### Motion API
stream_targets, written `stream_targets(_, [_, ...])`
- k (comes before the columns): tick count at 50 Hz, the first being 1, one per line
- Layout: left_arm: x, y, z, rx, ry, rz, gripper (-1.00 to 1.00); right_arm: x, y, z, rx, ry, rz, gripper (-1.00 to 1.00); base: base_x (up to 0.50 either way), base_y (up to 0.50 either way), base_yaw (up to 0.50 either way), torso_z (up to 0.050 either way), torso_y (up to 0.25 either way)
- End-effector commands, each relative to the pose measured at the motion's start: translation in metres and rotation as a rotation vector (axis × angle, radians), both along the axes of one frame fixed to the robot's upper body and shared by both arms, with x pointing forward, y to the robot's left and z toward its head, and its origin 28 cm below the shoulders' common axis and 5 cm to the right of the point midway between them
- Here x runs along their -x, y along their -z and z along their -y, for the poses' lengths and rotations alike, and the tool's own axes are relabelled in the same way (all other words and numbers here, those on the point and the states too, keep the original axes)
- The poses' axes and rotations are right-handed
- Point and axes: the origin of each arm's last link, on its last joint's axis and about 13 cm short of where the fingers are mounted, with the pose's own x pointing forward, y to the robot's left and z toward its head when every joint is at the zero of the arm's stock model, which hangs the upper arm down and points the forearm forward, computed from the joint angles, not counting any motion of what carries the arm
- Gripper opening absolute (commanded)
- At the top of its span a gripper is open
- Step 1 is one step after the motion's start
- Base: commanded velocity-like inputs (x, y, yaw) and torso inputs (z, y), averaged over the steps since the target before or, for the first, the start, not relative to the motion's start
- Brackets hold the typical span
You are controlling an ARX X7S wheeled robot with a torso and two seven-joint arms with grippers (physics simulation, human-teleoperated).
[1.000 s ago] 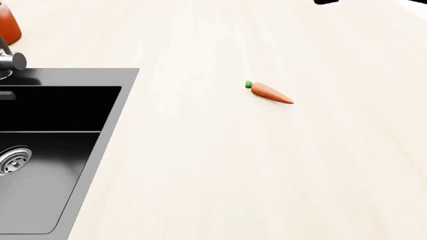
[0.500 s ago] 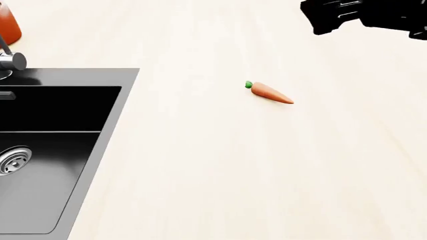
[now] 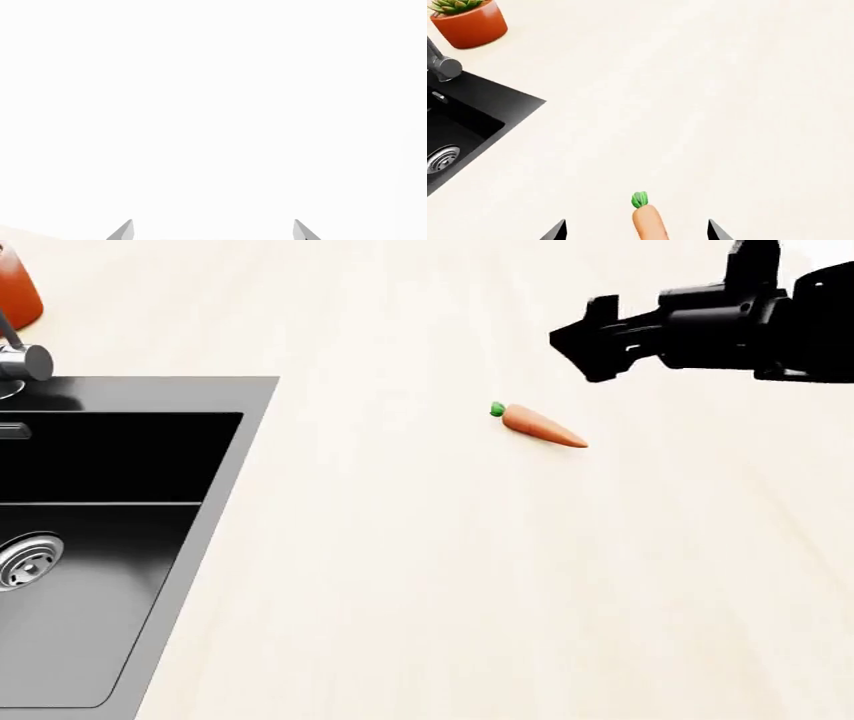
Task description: Place the two vegetables and bowl onto the tray for setting up a vegetable dip station.
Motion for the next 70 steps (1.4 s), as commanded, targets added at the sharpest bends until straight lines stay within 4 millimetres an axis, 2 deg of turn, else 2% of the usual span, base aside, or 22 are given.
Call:
stream_targets(1, [0.0, 0.0, 0.0, -0.001, 0.002, -0.002, 1.0, -0.01, 0.017, -0.011, -0.008, -0.072, -0.072, 1.0, 0.0, 0.0, 0.0, 0.0, 0.0])
stream_targets(10, [-0.001, 0.001, 0.0, -0.001, 0.004, -0.003, 1.0, -0.022, 0.022, -0.014, 0.066, -0.062, -0.06, 1.0, 0.0, 0.0, 0.0, 0.0, 0.0])
stream_targets(15, [-0.001, 0.003, 0.001, -0.009, 0.006, -0.006, 1.0, -0.035, 0.025, -0.013, 0.112, 0.022, -0.045, 1.0, 0.0, 0.0, 0.0, 0.0, 0.0])
stream_targets(26, [-0.001, 0.003, 0.001, -0.011, 0.006, -0.009, 1.0, -0.057, 0.029, -0.019, 0.192, 0.017, -0.015, 1.0, 0.0, 0.0, 0.0, 0.0, 0.0])
stream_targets(38, [-0.001, 0.003, 0.001, -0.01, 0.006, -0.008, 1.0, -0.059, 0.038, -0.023, 0.279, -0.01, -0.054, 1.0, 0.0, 0.0, 0.0, 0.0, 0.001])
stream_targets(70, [-0.001, 0.003, 0.002, -0.019, 0.003, -0.007, 1.0, -0.06, 0.052, -0.032, 0.231, -0.058, -0.124, 1.0, 0.0, 0.0, 0.0, 0.0, 0.0])
